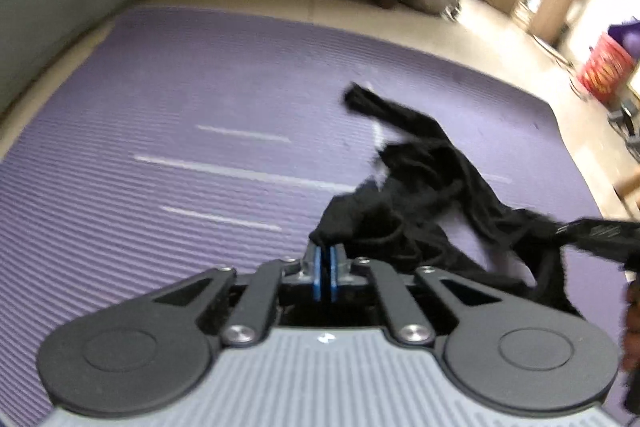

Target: Fold clothes

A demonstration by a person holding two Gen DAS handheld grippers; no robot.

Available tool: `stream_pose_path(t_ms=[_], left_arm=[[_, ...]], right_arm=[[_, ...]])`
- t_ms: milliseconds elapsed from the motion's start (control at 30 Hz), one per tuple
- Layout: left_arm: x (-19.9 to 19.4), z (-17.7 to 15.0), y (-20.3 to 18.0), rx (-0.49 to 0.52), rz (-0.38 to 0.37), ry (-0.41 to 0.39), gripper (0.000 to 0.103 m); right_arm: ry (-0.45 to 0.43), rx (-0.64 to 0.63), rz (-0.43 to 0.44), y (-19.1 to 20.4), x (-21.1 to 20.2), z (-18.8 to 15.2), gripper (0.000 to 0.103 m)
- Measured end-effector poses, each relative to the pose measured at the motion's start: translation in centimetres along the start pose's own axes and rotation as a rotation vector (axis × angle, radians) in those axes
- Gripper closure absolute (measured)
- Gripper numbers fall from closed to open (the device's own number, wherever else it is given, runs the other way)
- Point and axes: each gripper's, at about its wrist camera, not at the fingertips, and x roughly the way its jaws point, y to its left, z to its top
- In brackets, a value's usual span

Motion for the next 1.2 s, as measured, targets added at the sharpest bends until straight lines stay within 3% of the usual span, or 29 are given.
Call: stream_pose_path(t_ms=[267,467,633,767,1100,1200], left_arm=[[-3.7,2.5,2.8,-0.078,0.050,-0.117,0.101],[-6.7,3.3,2.1,-0.063,0.041,-0.155,0.101],[-8.5,2.6,1.0,-0.023,0.042,-0.123,0.101],[-8.8,1.1,0.6,0.031,0.063,-0.049,0.100],[-10.7,-0.7,-1.3,0.152,0.112,0.048,0.098],[-11.0,-1.4,-2.2,0.205,0.131,0.071,0.090]], right_arm=[[-0.170,-0.041,0.036,3.0,-7.8,6.1,0.099],[-0.168,-0.095,-0.011,3.1,-12.4,6.0,0.099],[-0.126,-0.119,-0.024,2.3,-16.5,3.1,0.099],[-0.053,-0.124,-0.017,1.1,-19.2,-0.5,0.099],[0.129,-0.106,0.027,-0.9,-20.3,-9.6,0.099],[0.185,-0.112,0.055,-0.6,-20.5,-12.0,0.099]])
